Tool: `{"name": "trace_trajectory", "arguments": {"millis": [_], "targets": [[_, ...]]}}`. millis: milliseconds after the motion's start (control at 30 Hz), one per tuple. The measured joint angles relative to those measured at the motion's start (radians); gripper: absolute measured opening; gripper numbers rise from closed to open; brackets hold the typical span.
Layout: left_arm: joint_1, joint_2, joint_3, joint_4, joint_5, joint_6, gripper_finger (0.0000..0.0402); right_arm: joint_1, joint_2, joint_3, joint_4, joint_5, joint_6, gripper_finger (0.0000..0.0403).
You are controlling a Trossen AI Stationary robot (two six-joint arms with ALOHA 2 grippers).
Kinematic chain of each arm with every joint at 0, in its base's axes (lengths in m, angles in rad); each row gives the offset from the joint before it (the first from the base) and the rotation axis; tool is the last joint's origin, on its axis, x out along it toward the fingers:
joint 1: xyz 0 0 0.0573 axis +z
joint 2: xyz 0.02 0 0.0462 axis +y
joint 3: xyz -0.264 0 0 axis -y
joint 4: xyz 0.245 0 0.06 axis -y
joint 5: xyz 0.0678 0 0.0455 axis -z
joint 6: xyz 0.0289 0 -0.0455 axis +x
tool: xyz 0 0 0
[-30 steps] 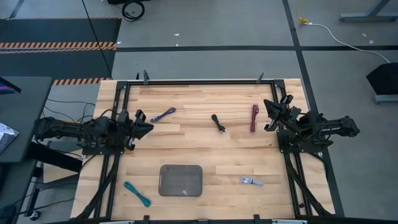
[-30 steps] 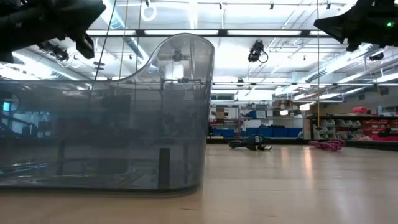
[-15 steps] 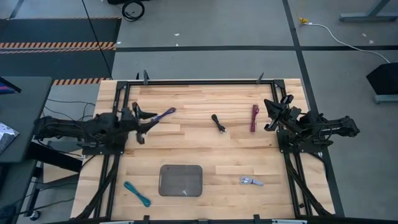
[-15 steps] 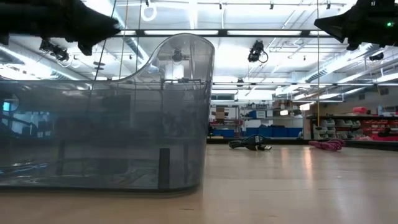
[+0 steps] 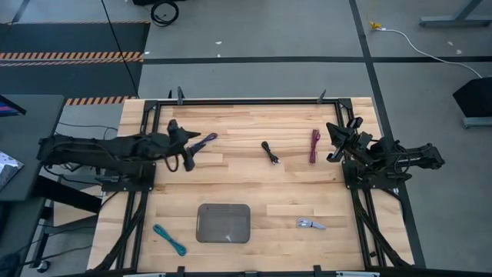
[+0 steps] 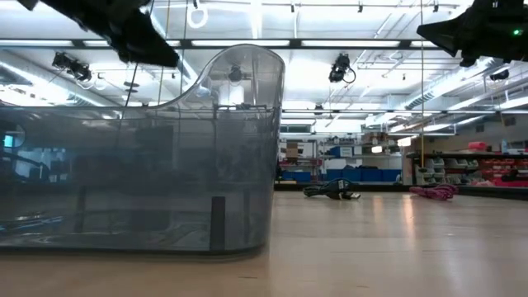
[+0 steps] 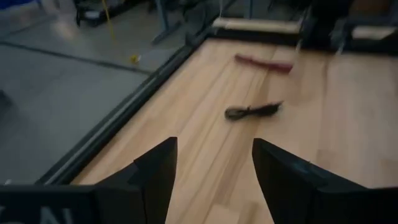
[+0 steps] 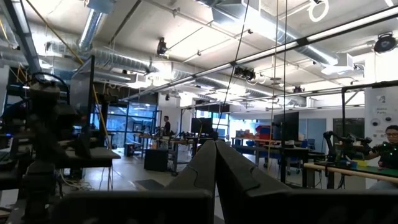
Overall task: Pick and place USB-C Cables
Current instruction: Put the dark blue charger cable into the black bin
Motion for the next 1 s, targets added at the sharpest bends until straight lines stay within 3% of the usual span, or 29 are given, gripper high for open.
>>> {"name": "trace_trajectory", "arguments": {"millis": [267, 533, 700, 1000], "targets": [[0.018, 0.147, 0.000, 0.004, 0.026, -0.060, 0.0217, 0.000, 0.000, 0.000, 0.008, 0.000, 0.018, 0.0015], [0.028, 0.161, 0.001, 0.026, 0.028, -0.039, 0.0217, 0.000, 0.000, 0.000, 0.011, 0.000, 0.275, 0.0015], [0.120, 0.202, 0.000, -0.055, 0.044, -0.070, 0.0202, 0.000, 0.000, 0.000, 0.006, 0.000, 0.372, 0.0015], [0.335, 0.331, 0.000, -0.093, 0.255, -0.064, 0.0190, 0.000, 0.000, 0.000, -0.036, 0.000, 0.375, 0.0015]]}}
